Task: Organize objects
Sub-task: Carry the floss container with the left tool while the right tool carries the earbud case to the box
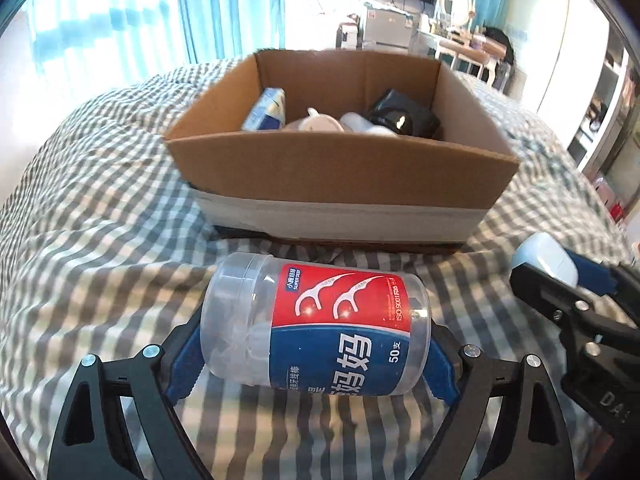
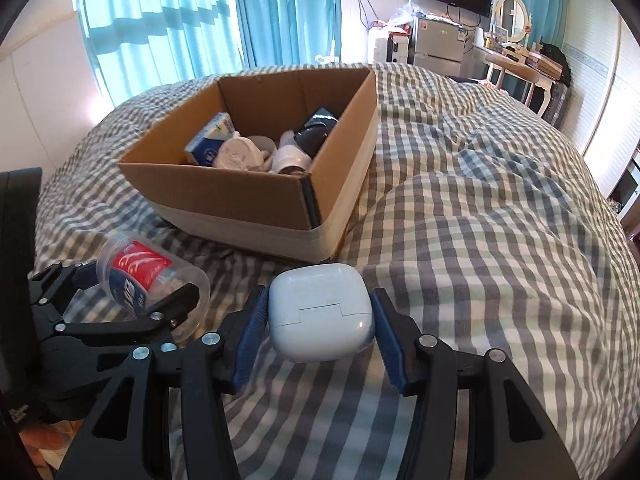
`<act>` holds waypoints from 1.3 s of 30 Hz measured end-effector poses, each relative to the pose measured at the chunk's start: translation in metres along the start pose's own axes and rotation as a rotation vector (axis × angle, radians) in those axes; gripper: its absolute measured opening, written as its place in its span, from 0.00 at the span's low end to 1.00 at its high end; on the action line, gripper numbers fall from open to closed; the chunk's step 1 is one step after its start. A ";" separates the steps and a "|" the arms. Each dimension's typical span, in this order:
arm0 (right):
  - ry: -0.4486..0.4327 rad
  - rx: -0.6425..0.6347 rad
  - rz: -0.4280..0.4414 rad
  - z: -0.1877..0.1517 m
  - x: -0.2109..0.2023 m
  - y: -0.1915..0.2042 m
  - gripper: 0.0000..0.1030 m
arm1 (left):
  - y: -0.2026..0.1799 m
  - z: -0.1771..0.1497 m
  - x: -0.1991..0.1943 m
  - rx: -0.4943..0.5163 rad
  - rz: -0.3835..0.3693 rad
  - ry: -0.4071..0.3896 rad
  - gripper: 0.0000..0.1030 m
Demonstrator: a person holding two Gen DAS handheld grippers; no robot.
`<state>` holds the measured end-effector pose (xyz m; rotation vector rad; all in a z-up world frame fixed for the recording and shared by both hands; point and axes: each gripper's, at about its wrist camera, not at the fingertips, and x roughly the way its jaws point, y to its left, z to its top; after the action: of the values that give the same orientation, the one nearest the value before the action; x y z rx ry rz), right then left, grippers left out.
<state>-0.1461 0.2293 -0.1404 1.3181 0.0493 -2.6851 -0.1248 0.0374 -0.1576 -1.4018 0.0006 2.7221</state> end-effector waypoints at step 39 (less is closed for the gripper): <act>-0.274 -0.158 -0.037 0.084 -0.118 0.058 0.50 | 0.031 0.109 -0.133 -0.042 -0.061 -0.310 0.88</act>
<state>-0.1322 0.1780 0.0066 0.9054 0.2508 -2.7989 -0.1385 0.0009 0.0130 -0.9572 -0.1170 2.8705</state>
